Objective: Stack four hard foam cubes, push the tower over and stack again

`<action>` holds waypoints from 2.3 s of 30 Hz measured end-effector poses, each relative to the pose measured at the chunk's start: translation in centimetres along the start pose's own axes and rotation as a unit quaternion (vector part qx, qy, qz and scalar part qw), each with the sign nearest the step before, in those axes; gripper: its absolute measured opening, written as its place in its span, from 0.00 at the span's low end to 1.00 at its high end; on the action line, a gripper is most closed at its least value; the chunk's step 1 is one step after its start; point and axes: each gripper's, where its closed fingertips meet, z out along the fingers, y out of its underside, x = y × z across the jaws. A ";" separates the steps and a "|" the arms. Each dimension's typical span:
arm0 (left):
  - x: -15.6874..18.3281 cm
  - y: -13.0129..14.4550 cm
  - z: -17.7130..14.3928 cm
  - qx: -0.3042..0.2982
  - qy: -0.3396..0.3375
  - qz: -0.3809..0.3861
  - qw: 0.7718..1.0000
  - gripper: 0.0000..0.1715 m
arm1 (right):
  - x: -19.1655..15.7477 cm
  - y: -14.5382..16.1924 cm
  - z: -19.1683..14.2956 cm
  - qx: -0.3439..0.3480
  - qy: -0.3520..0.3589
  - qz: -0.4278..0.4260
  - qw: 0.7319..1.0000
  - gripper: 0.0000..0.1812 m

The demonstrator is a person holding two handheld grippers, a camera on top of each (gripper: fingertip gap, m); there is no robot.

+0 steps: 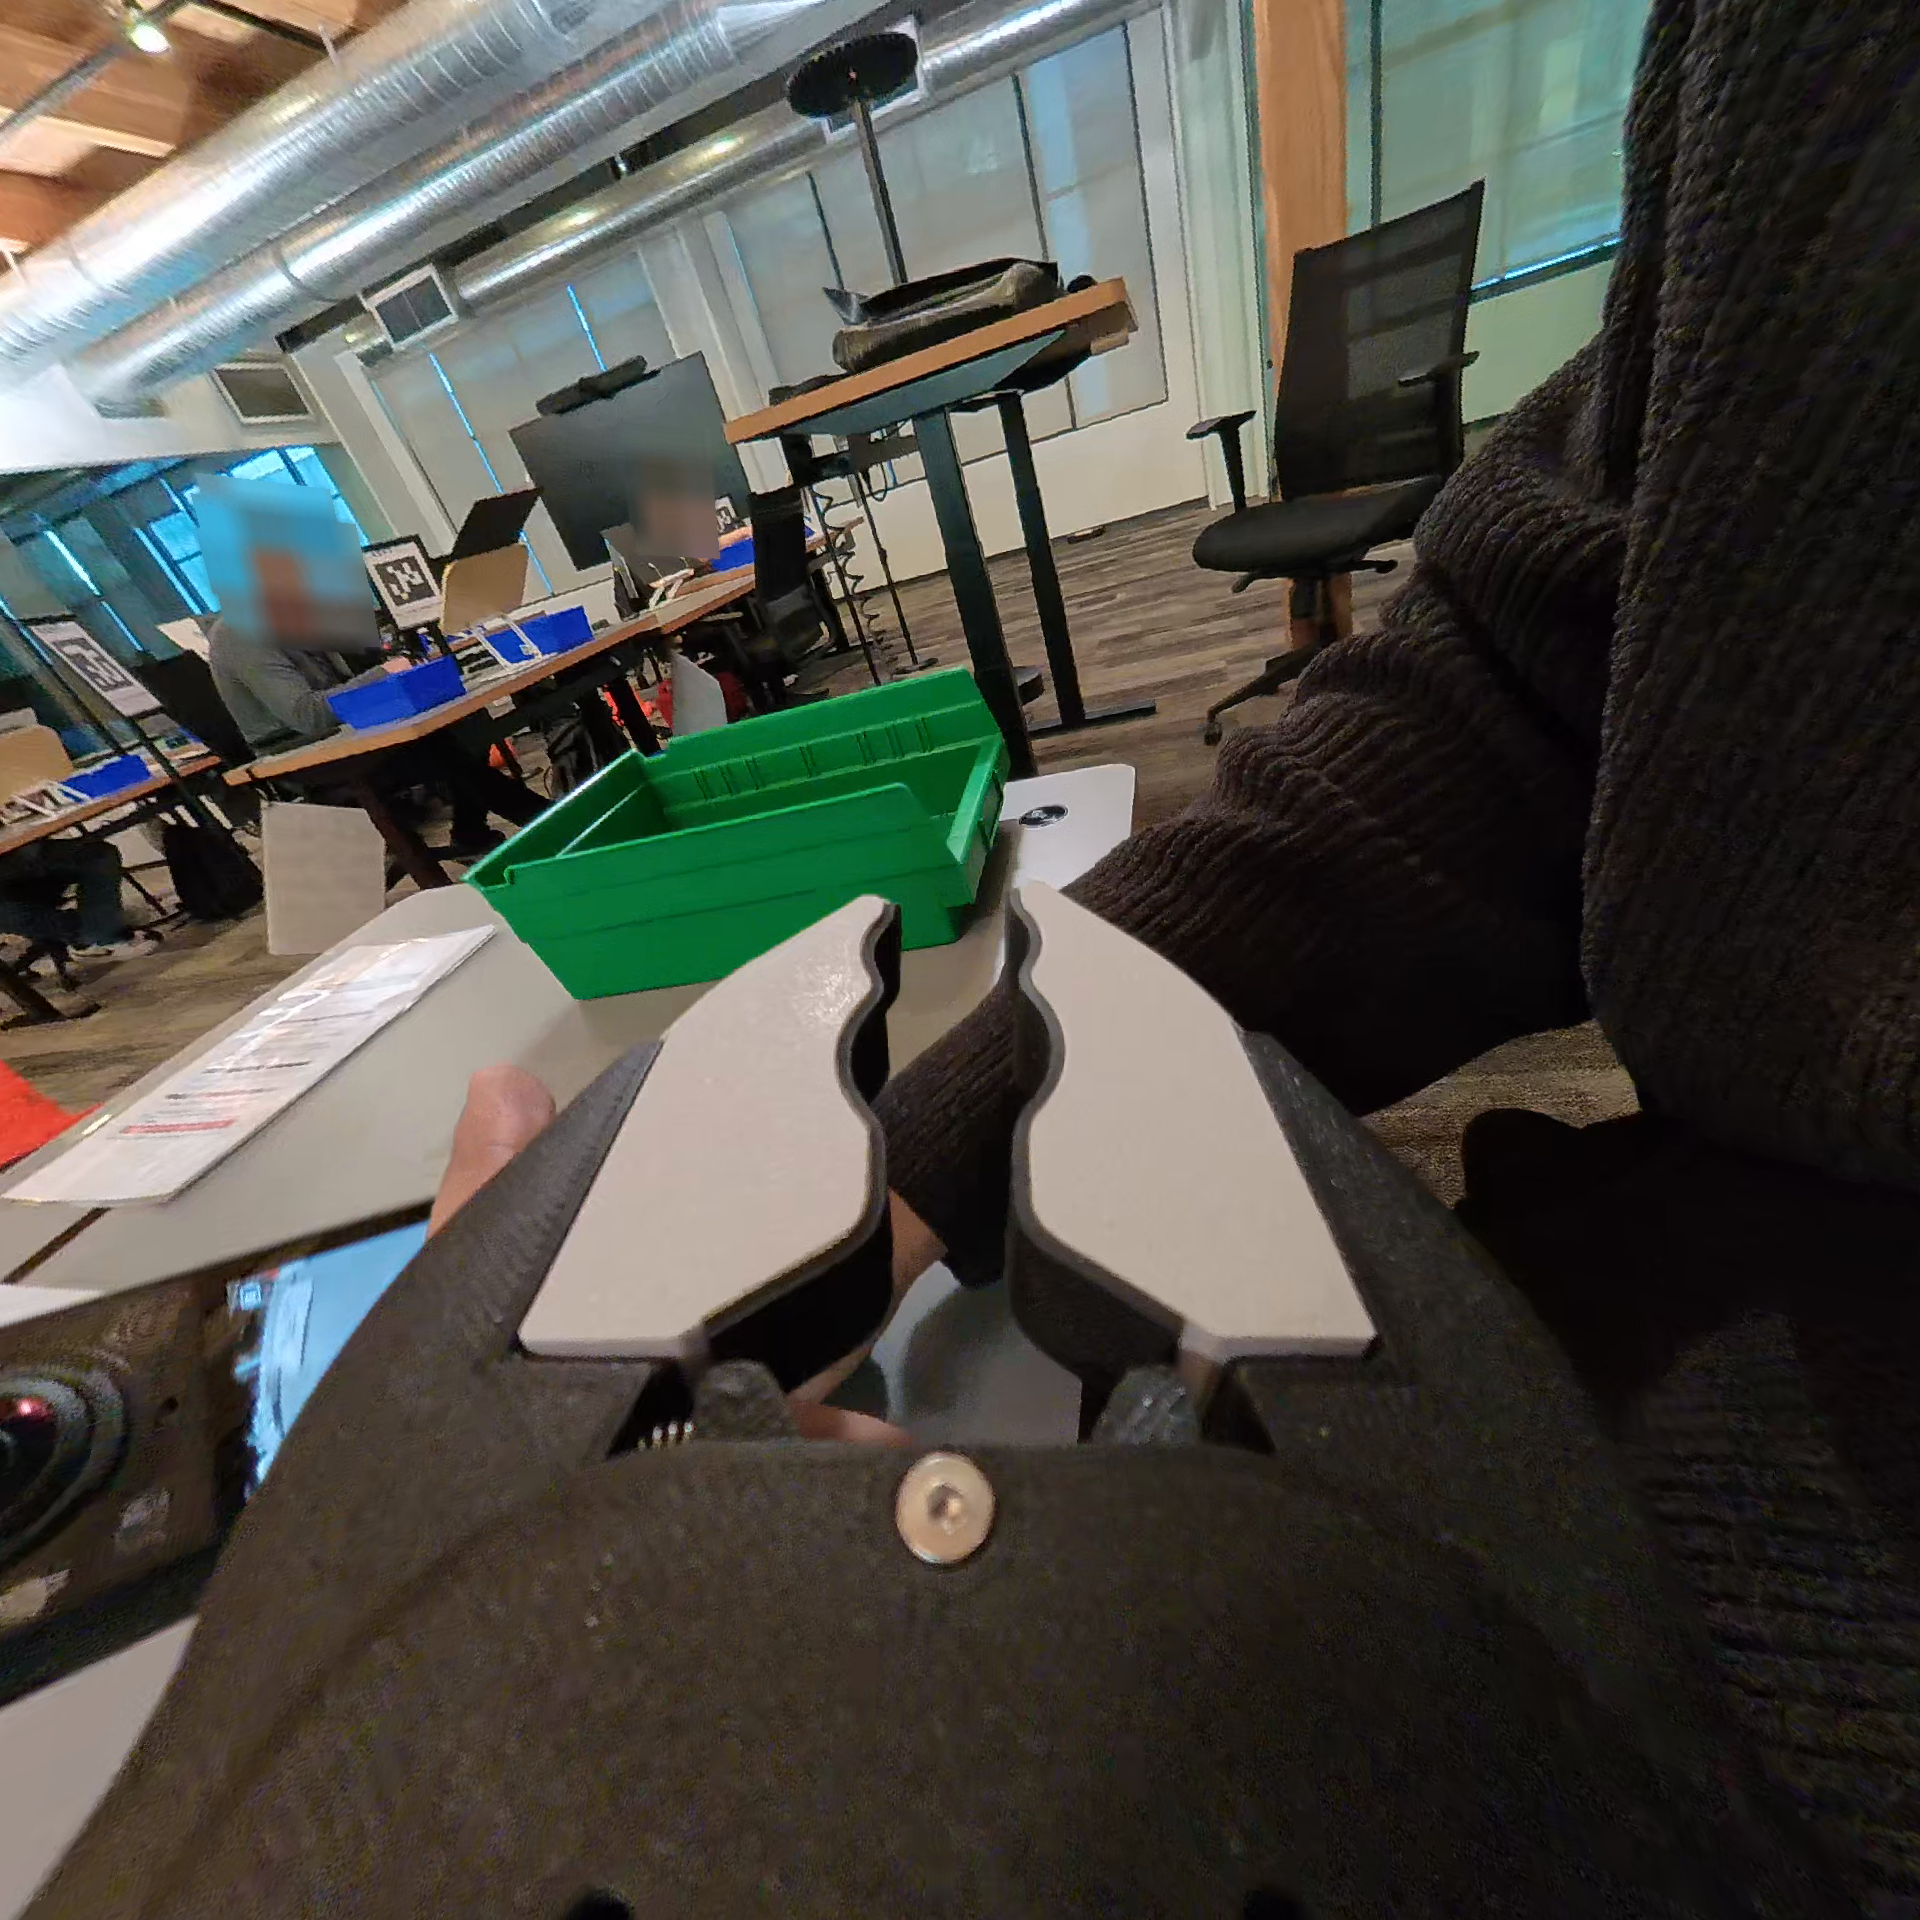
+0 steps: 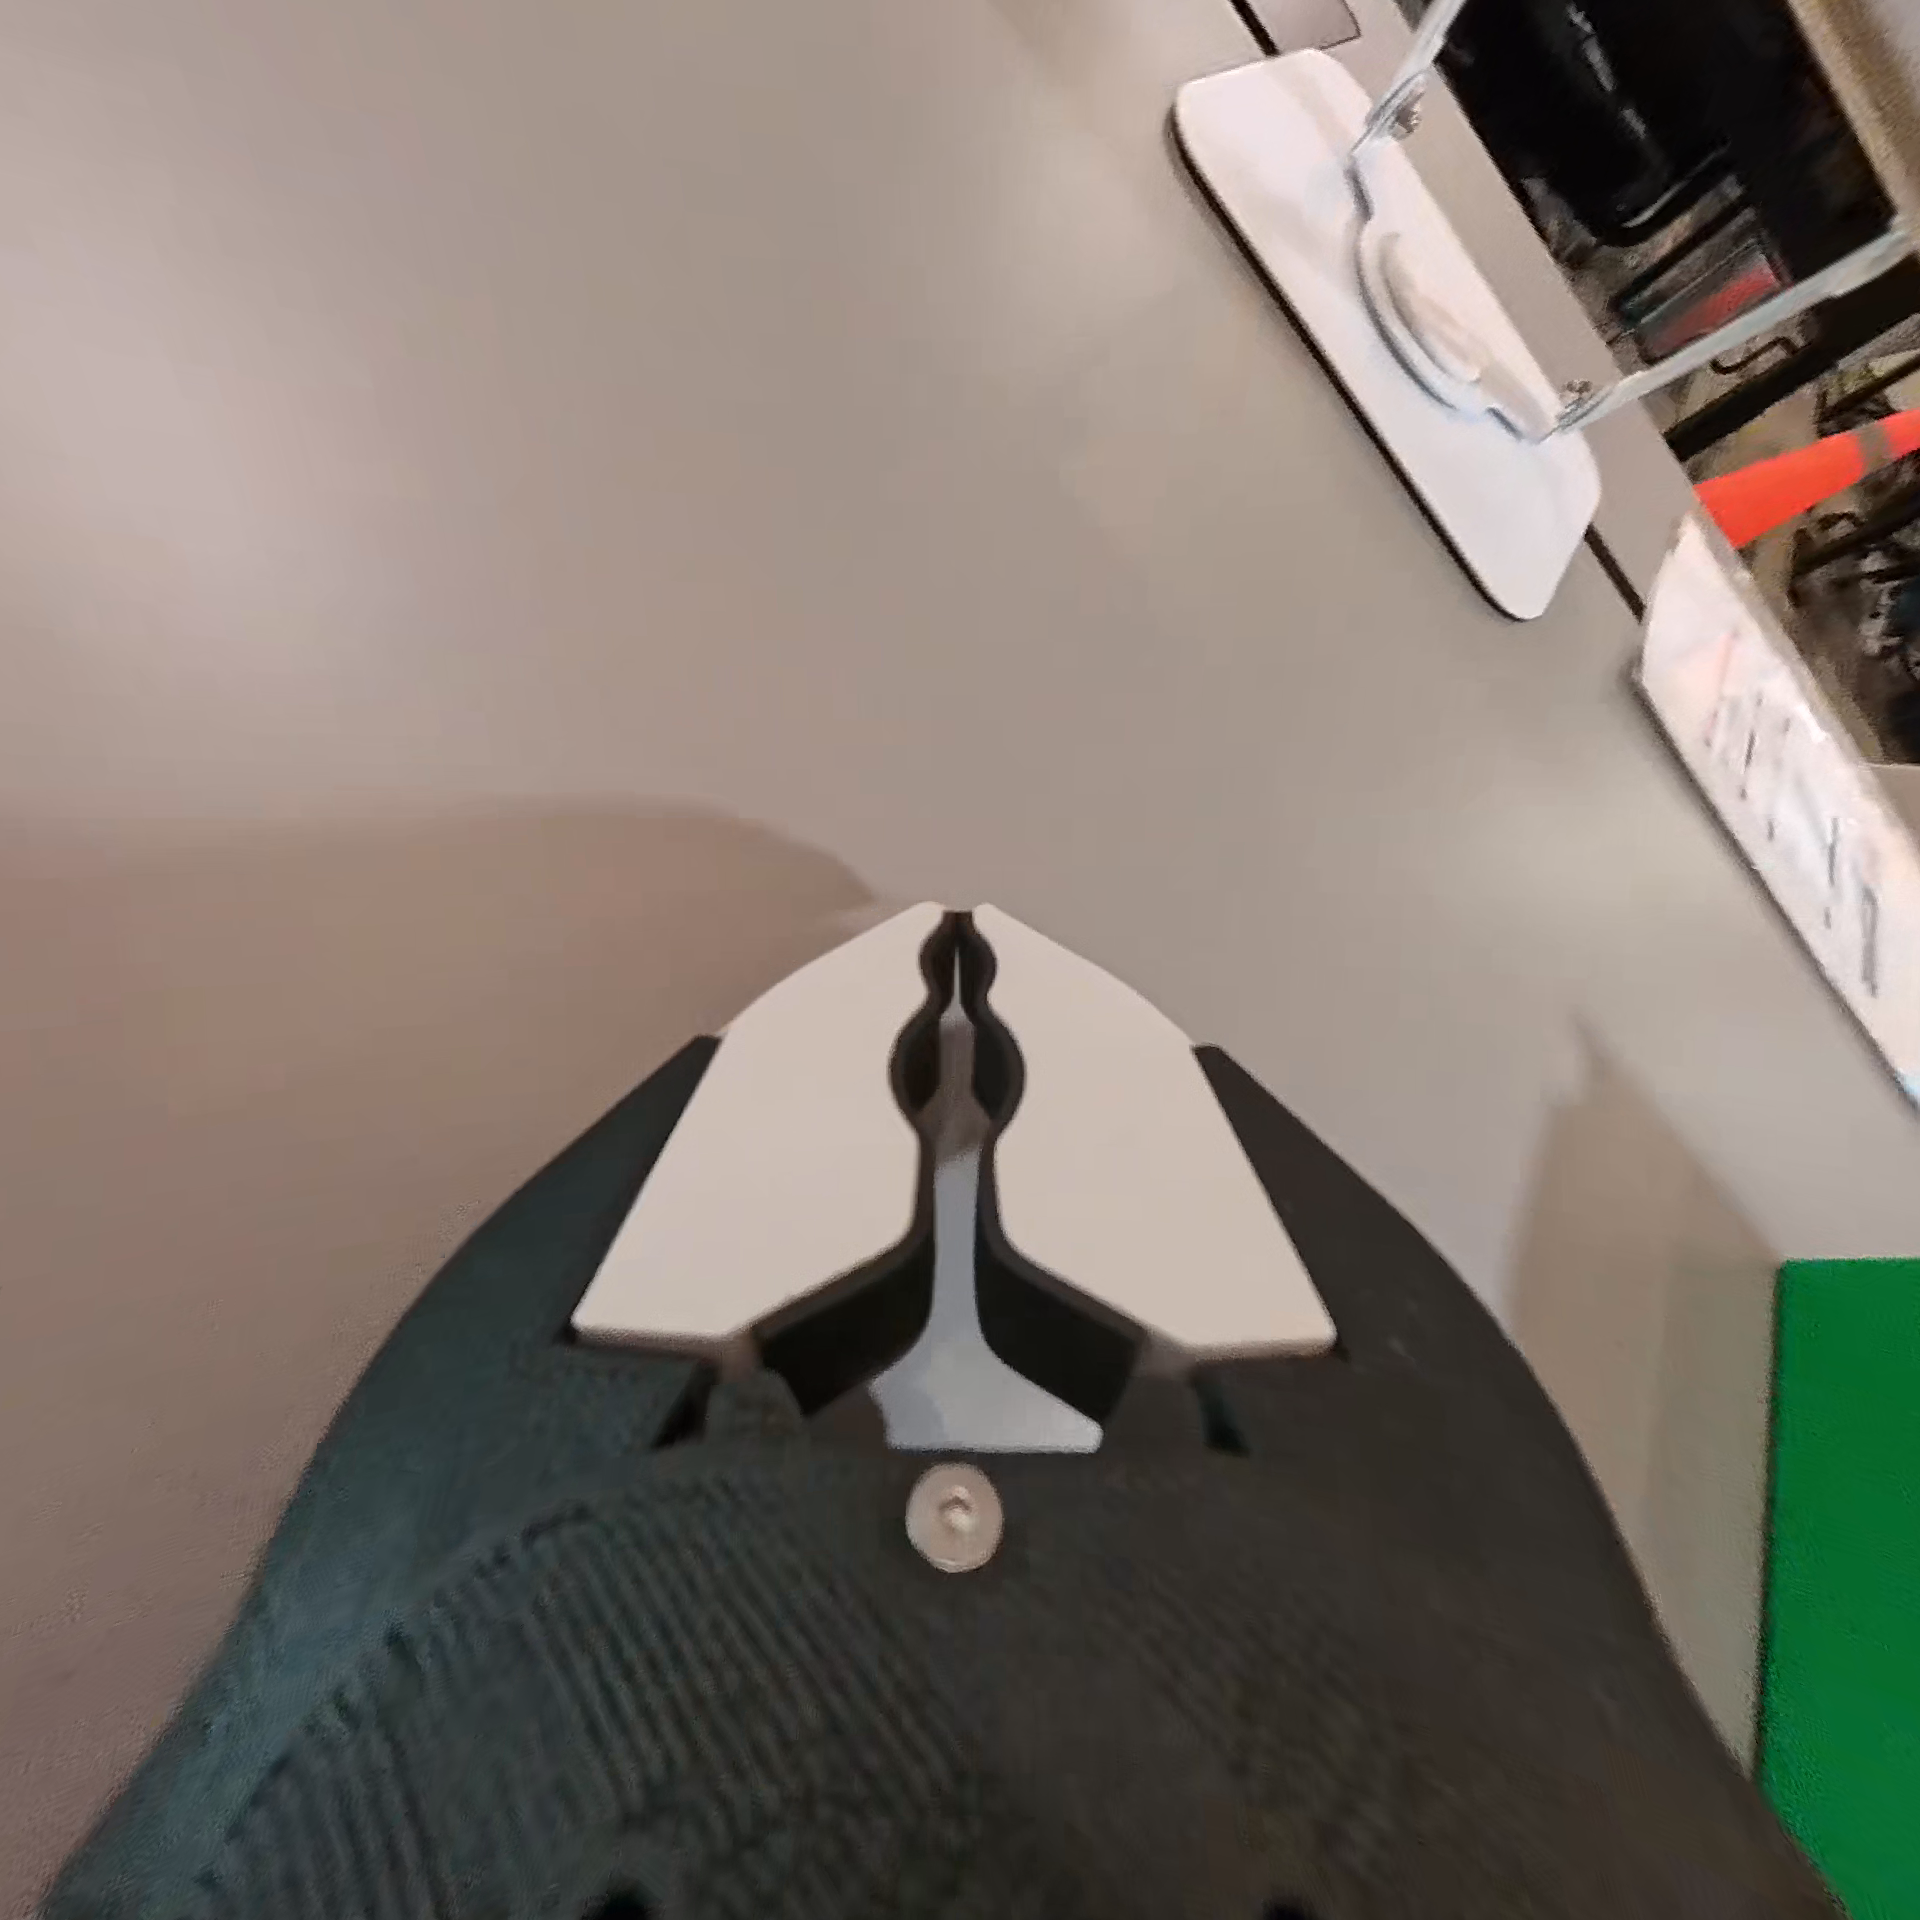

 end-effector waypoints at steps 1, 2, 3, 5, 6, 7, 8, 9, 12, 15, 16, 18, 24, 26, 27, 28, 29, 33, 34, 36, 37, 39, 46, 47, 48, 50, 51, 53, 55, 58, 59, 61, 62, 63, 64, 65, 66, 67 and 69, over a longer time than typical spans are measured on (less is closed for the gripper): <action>0.1 -0.2 0.0 0.001 -0.002 0.005 1.000 0.11 | 0.0 0.0 0.0 -0.001 0.001 0.001 1.000 0.00; 0.3 -0.2 0.0 0.000 -0.002 0.013 1.000 0.12 | 0.0 0.0 0.0 -0.001 -0.003 0.005 1.000 0.00; 0.6 -0.2 0.1 -0.003 -0.002 0.022 1.000 0.12 | 0.1 0.1 0.0 -0.002 -0.008 0.012 1.000 0.00; 1.3 0.0 0.4 -0.013 -0.001 0.041 0.999 0.13 | 0.1 0.1 0.1 -0.004 -0.020 0.025 0.999 0.00; 1.7 0.1 0.5 -0.017 0.000 0.048 0.999 0.14 | 0.1 0.1 0.1 -0.005 -0.024 0.030 0.999 0.00; 1.9 0.3 0.6 -0.022 0.000 0.054 0.998 0.15 | 0.1 0.2 0.1 -0.005 -0.026 0.032 0.999 0.01; 2.2 0.4 0.8 -0.024 -0.001 0.060 0.998 0.16 | 0.1 0.1 0.1 -0.005 -0.027 0.031 0.999 0.00; 2.3 0.5 0.8 -0.026 -0.002 0.067 0.997 0.16 | 0.1 0.1 0.1 -0.005 -0.025 0.029 0.999 0.00; 2.4 0.2 0.9 -0.025 -0.009 0.076 0.997 0.17 | 0.1 0.1 0.1 -0.002 -0.016 0.018 1.000 0.00; 2.1 0.2 0.9 -0.026 -0.015 0.069 0.997 0.17 | 0.1 0.0 0.1 -0.002 -0.015 0.017 1.000 0.00; 2.0 0.2 0.9 -0.027 -0.016 0.066 0.997 0.17 | 0.1 0.1 0.1 -0.003 -0.016 0.019 1.000 0.00; 2.0 0.2 0.8 -0.027 -0.015 0.065 0.997 0.16 | 0.1 0.1 0.1 -0.003 -0.018 0.020 1.000 0.00; 1.6 -0.1 0.7 -0.023 -0.023 0.065 0.997 0.16 | 0.1 0.0 0.0 -0.002 -0.011 0.012 1.000 0.00; 1.6 0.1 0.7 -0.029 -0.022 0.060 0.998 0.17 | 0.1 0.0 0.0 -0.001 -0.010 0.011 1.000 0.00; 1.6 0.2 0.8 -0.031 -0.020 0.054 0.998 0.17 | 0.1 0.0 0.0 -0.001 -0.010 0.011 1.000 0.00; 1.6 0.2 0.7 -0.030 -0.018 0.052 0.998 0.17 | 0.1 0.0 0.0 -0.001 -0.011 0.012 1.000 0.00; 1.5 0.0 0.7 -0.025 -0.022 0.052 0.998 0.17 | 0.1 0.0 0.0 -0.002 -0.012 0.014 1.000 0.00; 1.8 -0.8 0.5 -0.009 -0.023 0.056 0.998 0.17 | 0.1 0.1 0.1 -0.003 -0.020 0.022 1.000 0.00; 2.0 -0.8 0.5 -0.007 -0.018 0.051 0.999 0.17 | 0.1 0.1 0.1 -0.003 -0.023 0.024 0.999 0.00; 2.6 -0.5 0.6 -0.005 -0.004 0.032 0.999 0.16 | 0.1 0.1 0.1 -0.004 -0.027 0.029 0.999 0.00; 2.8 -0.2 0.7 -0.006 -0.002 0.020 1.000 0.16 | 0.1 0.1 0.1 -0.005 -0.030 0.032 0.999 0.00; 2.9 0.3 0.9 -0.010 0.006 -0.005 1.000 0.16 | 0.1 0.1 0.1 -0.006 -0.034 0.036 0.999 0.00; 1.7 1.4 0.8 -0.005 0.013 -0.102 0.995 0.14 | 0.1 0.3 0.3 -0.010 -0.054 0.056 0.997 0.00; 1.4 1.6 0.8 -0.005 0.012 -0.108 0.994 0.13 | 0.1 0.3 0.3 -0.011 -0.059 0.062 0.996 0.01; 1.2 1.9 0.8 -0.007 0.010 -0.111 0.994 0.13 | 0.2 0.4 0.3 -0.013 -0.064 0.069 0.995 0.01; 0.9 2.6 0.7 -0.014 0.007 -0.114 0.993 0.13 | 0.3 0.5 0.5 -0.016 -0.076 0.091 0.993 0.05; 0.8 2.9 0.7 -0.018 0.005 -0.115 0.993 0.13 | 0.3 0.6 0.5 -0.018 -0.090 0.104 0.990 0.10; 0.7 3.2 0.8 -0.021 0.006 -0.116 0.993 0.14 | 0.4 0.9 0.6 -0.024 -0.119 0.131 0.984 0.14; 0.5 3.3 0.9 -0.023 0.004 -0.114 0.993 0.13 | 1.6 1.2 0.4 -0.021 -0.117 0.155 0.981 0.14; -0.2 3.8 0.9 -0.028 -0.003 -0.111 0.993 0.13 | 5.1 -0.7 -2.0 0.024 -0.106 0.202 0.973 0.12; -0.3 4.0 0.9 -0.031 -0.006 -0.111 0.993 0.13 | 6.6 -2.2 -3.6 0.057 -0.106 0.222 0.968 0.12; -0.7 4.4 0.8 -0.036 -0.013 -0.114 0.993 0.13 | 9.9 -4.9 -7.9 0.133 -0.103 0.252 0.953 0.14; -0.8 4.4 0.7 -0.035 -0.015 -0.119 0.992 0.13 | 11.7 -6.0 -10.4 0.171 -0.093 0.262 0.945 0.15; -0.8 4.3 0.7 -0.034 -0.015 -0.124 0.992 0.13 | 13.4 -6.7 -13.1 0.204 -0.082 0.269 0.938 0.15; -0.8 4.2 0.8 -0.031 -0.015 -0.129 0.991 0.13 | 14.9 -7.2 -15.9 0.235 -0.074 0.274 0.930 0.15; -0.7 4.0 0.9 -0.028 -0.014 -0.133 0.991 0.13 | 16.1 -7.3 -18.8 0.262 -0.064 0.281 0.921 0.16; -0.6 3.9 1.0 -0.027 -0.012 -0.133 0.991 0.13 | 17.0 -7.2 -21.7 0.287 -0.059 0.287 0.912 0.16; -0.4 3.7 1.2 -0.027 -0.010 -0.131 0.991 0.13 | 17.3 -6.9 -24.5 0.313 -0.062 0.290 0.902 0.17; 0.0 3.6 1.8 -0.029 -0.006 -0.127 0.991 0.13 | 16.9 -5.8 -29.9 0.361 -0.086 0.290 0.882 0.17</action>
